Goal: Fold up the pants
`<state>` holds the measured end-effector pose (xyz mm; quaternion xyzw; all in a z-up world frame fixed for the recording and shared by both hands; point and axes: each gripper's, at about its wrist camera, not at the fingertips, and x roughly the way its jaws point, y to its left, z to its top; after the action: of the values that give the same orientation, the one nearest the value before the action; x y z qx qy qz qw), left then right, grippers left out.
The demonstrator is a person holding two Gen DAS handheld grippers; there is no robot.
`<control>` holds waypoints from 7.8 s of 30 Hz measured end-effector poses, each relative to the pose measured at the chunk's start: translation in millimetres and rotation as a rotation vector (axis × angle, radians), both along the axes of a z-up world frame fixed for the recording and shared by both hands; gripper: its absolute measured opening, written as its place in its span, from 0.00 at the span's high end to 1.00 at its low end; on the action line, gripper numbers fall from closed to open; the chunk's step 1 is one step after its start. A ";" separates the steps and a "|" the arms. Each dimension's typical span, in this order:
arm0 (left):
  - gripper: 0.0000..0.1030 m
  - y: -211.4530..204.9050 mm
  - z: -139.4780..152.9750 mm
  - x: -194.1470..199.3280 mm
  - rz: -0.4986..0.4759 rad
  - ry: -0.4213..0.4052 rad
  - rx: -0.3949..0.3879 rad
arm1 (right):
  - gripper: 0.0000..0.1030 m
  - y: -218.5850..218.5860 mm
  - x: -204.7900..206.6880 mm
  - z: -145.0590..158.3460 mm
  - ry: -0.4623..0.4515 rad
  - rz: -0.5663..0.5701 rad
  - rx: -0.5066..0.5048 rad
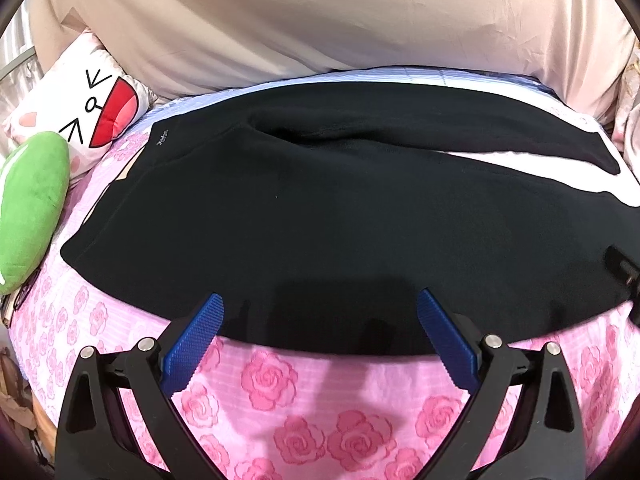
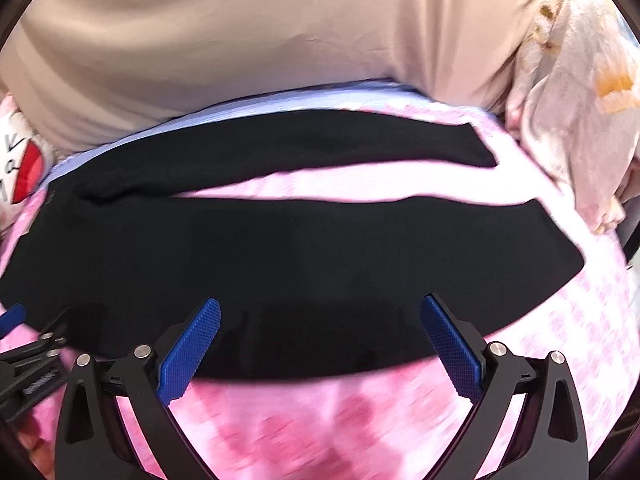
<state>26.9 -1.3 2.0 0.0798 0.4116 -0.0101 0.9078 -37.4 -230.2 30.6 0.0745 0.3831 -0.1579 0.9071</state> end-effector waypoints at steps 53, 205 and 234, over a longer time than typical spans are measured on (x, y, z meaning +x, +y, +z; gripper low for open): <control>0.05 242.0 63.4 271.6 0.450 -0.014 -0.080 | 0.78 -317.1 225.8 -30.6 0.059 -0.095 0.203; 0.54 257.0 -17.1 56.5 0.353 0.189 -0.229 | 0.85 169.9 194.5 32.2 0.012 0.665 0.263; 0.52 255.4 -19.6 21.2 0.238 0.162 -0.224 | 0.95 179.8 286.0 3.4 0.065 0.576 0.319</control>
<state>48.2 254.1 -17.6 -0.0723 0.4863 0.0452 0.8696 248.6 -50.4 34.0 0.0991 0.4372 0.1649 0.8785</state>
